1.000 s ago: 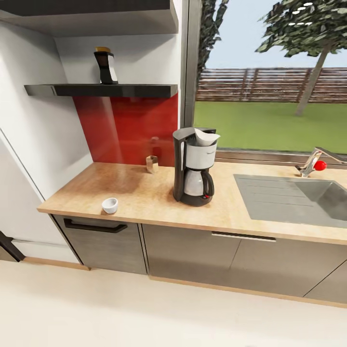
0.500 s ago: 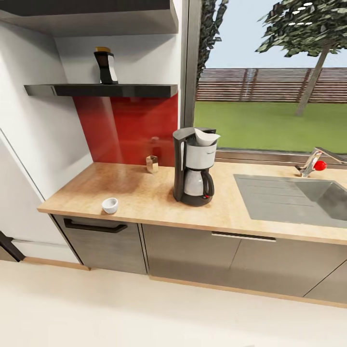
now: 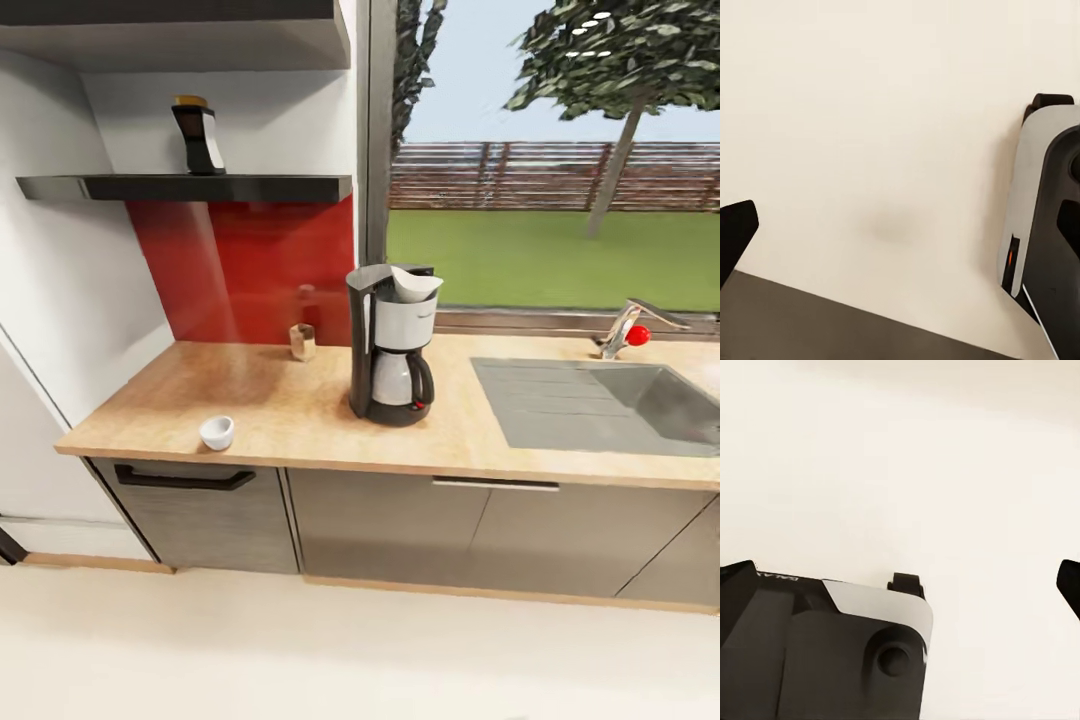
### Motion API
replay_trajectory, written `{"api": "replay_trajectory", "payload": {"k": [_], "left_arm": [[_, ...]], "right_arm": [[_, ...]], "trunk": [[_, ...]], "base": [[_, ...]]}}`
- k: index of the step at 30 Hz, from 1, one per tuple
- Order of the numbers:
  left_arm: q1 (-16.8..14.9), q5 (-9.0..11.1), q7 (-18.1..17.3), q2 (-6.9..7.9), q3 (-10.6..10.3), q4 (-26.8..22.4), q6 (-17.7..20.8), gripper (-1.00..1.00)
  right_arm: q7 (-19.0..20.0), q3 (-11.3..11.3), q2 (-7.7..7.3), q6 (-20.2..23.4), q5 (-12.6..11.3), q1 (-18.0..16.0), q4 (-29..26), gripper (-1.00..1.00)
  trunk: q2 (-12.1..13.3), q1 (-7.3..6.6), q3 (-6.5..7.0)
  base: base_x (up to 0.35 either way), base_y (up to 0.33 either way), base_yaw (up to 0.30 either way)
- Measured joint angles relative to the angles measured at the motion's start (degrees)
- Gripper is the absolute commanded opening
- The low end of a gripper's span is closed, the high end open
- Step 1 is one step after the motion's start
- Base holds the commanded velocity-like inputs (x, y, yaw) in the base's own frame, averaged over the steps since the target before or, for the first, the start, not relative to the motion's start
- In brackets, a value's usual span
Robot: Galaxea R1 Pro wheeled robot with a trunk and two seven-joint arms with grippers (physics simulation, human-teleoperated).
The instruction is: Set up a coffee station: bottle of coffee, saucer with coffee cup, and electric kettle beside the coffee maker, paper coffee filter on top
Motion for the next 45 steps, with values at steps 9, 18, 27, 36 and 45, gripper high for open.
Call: {"api": "replay_trajectory", "payload": {"k": [9, 18, 27, 36, 45], "left_arm": [[-0.1, 0.0, 0.0, -0.01, 0.0, 0.0, 0.0, 1.0], [-0.2, 0.0, 0.1, -0.08, 0.0, -0.9, 0.0, 1.0], [-0.4, -0.1, 0.0, -0.03, -0.1, -2.6, -0.1, 1.0], [-0.5, -0.2, -0.1, 0.08, 0.2, -17.7, -3.8, 1.0], [-0.6, 0.1, -0.5, -1.36, 0.4, -38.9, -5.3, 1.0]], "right_arm": [[0.0, 0.2, 0.01, 0.0, 0.1, 0.0, 0.0, 1.0], [0.1, 0.4, -0.08, 0.0, 0.1, 0.0, 0.0, 1.0], [0.2, 0.5, -0.08, -0.1, 0.2, 0.0, 0.2, 1.0], [0.1, 0.4, 0.0, 0.0, 0.2, 0.0, 0.1, 1.0], [0.2, 0.5, -0.3, -0.1, 0.3, 0.0, 0.2, 1.0]], "trunk": [[0.0, 0.0, 0.0], [0.0, 0.0, 0.0], [0.0, 0.0, 0.0], [0.0, 0.0, 0.0], [0.0, 0.0, 0.0]], "base": [[0.0, 0.299, -0.055], [0.0, 0.303, -0.002], [0.0, 0.167, 0.0], [0.0, 0.008, 0.0], [0.0, 0.0, 0.0]]}}
